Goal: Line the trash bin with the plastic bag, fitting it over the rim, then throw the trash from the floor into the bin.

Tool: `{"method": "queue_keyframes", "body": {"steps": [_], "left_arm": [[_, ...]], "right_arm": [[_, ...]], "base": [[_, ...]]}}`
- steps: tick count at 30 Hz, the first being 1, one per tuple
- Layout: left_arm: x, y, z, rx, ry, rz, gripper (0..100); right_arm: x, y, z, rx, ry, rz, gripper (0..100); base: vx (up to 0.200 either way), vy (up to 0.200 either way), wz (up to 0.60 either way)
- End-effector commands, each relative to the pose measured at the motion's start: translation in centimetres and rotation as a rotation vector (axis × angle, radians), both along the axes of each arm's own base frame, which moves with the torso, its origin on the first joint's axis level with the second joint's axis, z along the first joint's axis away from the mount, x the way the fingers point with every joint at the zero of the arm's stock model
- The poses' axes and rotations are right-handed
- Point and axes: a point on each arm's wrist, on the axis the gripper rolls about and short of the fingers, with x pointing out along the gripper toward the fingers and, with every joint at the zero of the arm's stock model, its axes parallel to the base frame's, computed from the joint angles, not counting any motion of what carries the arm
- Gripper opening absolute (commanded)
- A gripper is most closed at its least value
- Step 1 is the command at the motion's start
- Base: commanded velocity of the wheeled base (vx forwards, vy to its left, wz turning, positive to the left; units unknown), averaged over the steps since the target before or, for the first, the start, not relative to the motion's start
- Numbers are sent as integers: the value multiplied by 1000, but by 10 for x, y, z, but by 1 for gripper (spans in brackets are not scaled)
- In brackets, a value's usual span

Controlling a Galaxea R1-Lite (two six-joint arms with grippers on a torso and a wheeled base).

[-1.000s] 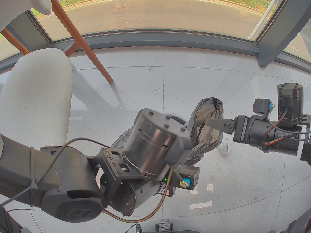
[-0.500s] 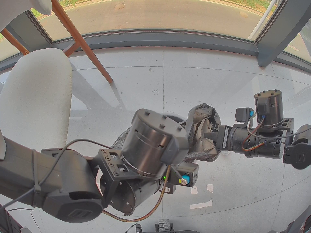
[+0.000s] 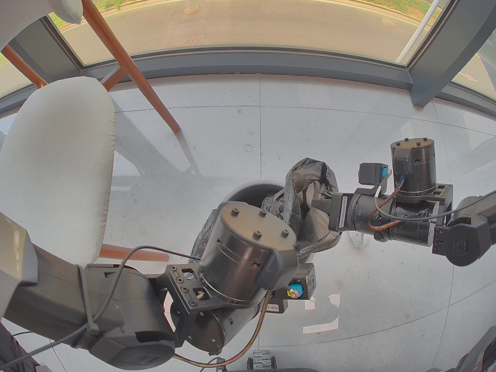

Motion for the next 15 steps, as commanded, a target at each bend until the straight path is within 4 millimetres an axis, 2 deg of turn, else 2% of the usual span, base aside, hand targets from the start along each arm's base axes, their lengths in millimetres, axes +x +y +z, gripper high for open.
{"method": "queue_keyframes", "body": {"steps": [1, 5, 8, 14, 15], "left_arm": [[-5, 3, 7, -55, 17, 17, 100], [-4, 6, 8, -87, 37, 72, 100], [-3, 6, 3, -76, 40, 109, 100], [-2, 3, -13, -65, 75, 136, 100], [1, -1, -21, -64, 93, 148, 100]], "right_arm": [[-2, -12, -15, -27, 31, 5, 0], [-9, -23, -26, -58, 10, 39, 0], [-7, -24, -25, -44, -23, 31, 0], [-6, -24, -22, -37, -34, 31, 0], [-7, -24, -23, -39, -31, 32, 0]], "base": [[0, 0, 0], [0, 0, 0], [0, 0, 0], [0, 0, 0], [0, 0, 0]]}}
